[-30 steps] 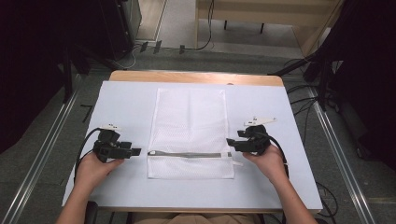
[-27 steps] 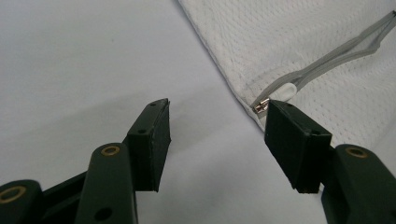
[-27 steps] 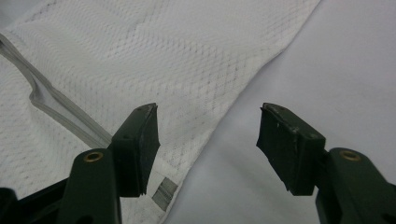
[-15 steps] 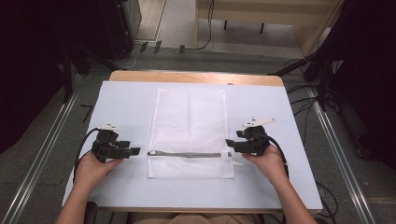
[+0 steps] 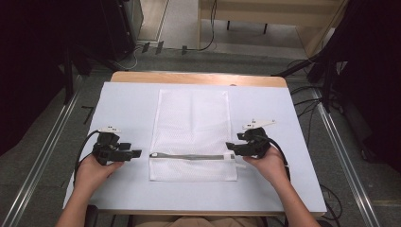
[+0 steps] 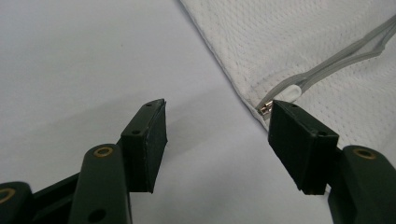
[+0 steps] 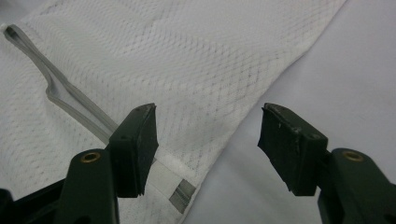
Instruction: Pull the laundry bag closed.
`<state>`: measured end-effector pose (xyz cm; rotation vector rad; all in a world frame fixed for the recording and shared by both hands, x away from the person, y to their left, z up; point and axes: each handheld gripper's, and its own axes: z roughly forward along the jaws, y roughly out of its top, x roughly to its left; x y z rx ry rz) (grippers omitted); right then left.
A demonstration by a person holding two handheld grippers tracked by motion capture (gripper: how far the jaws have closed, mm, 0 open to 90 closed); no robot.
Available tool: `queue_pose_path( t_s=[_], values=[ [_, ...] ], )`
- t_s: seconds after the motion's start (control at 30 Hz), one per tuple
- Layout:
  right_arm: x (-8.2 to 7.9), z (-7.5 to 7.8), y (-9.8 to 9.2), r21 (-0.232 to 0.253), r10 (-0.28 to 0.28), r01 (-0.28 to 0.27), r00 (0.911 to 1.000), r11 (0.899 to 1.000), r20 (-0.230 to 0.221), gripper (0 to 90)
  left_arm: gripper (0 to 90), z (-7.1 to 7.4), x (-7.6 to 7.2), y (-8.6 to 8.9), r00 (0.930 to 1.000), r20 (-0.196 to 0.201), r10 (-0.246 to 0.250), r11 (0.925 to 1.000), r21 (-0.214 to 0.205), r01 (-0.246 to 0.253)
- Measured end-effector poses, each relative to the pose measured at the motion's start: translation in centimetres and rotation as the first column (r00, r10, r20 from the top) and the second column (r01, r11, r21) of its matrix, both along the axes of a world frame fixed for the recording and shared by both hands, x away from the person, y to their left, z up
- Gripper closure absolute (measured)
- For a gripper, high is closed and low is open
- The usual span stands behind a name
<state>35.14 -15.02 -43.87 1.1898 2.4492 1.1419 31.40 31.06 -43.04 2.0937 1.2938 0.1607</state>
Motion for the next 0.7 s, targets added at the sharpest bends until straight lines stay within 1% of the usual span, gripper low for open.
queue_pose_path(
  t_s=[0.03,0.13,0.2,0.23,0.3,0.57,0.63,0.7],
  values=[
    [0.0,0.0,0.1,-0.006,0.002,-0.002,1.0000,1.000,-0.004,38.0,37.9,0.0,0.0,0.0,1.0000,0.007,0.002,1.0000,-0.001,-0.002],
    [-0.1,-0.1,0.3,-0.010,0.010,-0.010,0.9998,1.000,-0.017,38.1,37.6,0.0,0.0,0.0,1.0000,0.006,0.001,1.0000,-0.001,-0.001],
    [-0.2,-0.1,0.4,-0.014,0.016,-0.016,0.9998,1.000,-0.015,38.1,37.6,0.0,0.0,0.0,1.0000,0.005,0.001,1.0000,-0.002,-0.001],
    [-0.2,-0.2,0.5,-0.023,0.032,-0.032,0.9995,0.999,-0.006,38.1,37.5,0.0,0.0,0.0,1.0000,0.004,0.002,1.0000,-0.003,-0.002],
    [-0.2,-0.2,0.6,-0.028,0.033,-0.033,0.9994,0.999,-0.013,38.1,37.5,0.0,0.0,0.0,1.0000,0.001,0.001,1.0000,-0.006,-0.001],
    [-0.5,0.0,1.1,-0.016,0.043,-0.044,0.9988,0.999,-0.024,39.5,37.3,0.0,0.0,0.1,1.0000,-0.009,-0.002,0.9999,-0.011,0.002],
    [-0.7,0.1,1.3,-0.012,0.046,-0.046,0.9985,0.999,-0.030,39.6,37.3,0.0,0.0,0.1,1.0000,-0.009,-0.001,0.9999,-0.015,0.001],
    [-0.9,0.2,1.7,-0.012,0.055,-0.055,0.9981,0.998,-0.027,40.0,37.5,0.0,0.0,0.1,1.0000,-0.008,0.000,0.9998,-0.019,0.000]
  ],
)
